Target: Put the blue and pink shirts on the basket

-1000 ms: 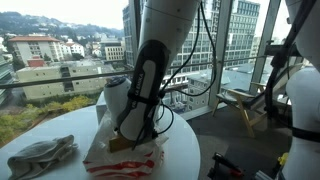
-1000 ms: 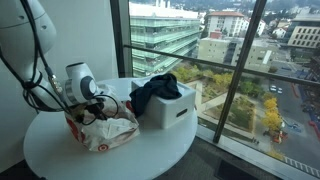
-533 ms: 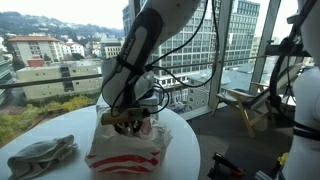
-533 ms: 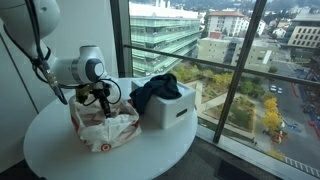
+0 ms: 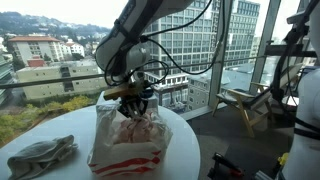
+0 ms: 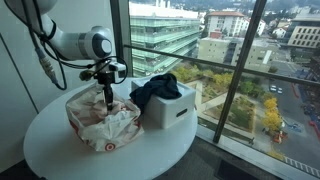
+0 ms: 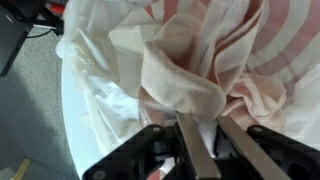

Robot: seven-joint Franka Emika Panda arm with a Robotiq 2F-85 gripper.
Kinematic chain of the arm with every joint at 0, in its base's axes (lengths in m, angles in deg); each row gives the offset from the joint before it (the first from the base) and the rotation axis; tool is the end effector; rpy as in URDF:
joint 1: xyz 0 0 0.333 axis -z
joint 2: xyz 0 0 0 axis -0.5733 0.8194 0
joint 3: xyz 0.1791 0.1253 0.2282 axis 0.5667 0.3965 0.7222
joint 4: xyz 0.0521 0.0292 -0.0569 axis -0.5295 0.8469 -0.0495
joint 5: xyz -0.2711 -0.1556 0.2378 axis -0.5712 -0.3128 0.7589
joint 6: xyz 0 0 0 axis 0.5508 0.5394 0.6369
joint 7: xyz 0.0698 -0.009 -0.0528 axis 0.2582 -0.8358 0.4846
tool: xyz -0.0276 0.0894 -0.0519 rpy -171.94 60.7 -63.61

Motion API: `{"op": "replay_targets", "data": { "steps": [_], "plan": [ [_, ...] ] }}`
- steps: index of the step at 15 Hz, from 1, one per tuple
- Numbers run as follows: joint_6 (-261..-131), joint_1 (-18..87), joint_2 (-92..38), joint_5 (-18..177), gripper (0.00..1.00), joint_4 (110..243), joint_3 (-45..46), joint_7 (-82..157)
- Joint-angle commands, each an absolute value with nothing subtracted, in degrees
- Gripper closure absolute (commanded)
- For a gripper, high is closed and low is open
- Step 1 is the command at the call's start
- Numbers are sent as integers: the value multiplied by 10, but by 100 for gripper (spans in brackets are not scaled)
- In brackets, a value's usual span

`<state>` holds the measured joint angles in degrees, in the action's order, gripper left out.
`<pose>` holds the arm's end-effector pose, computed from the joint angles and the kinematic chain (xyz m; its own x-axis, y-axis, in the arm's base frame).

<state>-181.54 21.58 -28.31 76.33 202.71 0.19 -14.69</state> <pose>0.5513 0.0874 0.2846 0.7166 -0.6956 -0.0513 -0.6652 -0.7037 0.2497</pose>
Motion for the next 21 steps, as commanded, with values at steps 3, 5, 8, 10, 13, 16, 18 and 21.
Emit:
{"op": "replay_targets", "data": {
  "steps": [3,5,8,10,13,16,18,21],
  "plan": [
    [-1566,249,-285,762,87,1926,27,-100],
    [-1507,252,-294,750,87,1895,29,-86],
    [-1450,258,-323,740,87,1840,30,-58],
    [-1413,263,-337,741,87,1793,32,-36],
    [-1388,271,-343,751,87,1705,33,-35],
    [-1462,273,-324,737,87,1644,36,-46],
    [-1533,270,-303,721,86,1624,37,-49],
    [-1680,262,-267,677,86,1644,38,-47]
  ]
}}
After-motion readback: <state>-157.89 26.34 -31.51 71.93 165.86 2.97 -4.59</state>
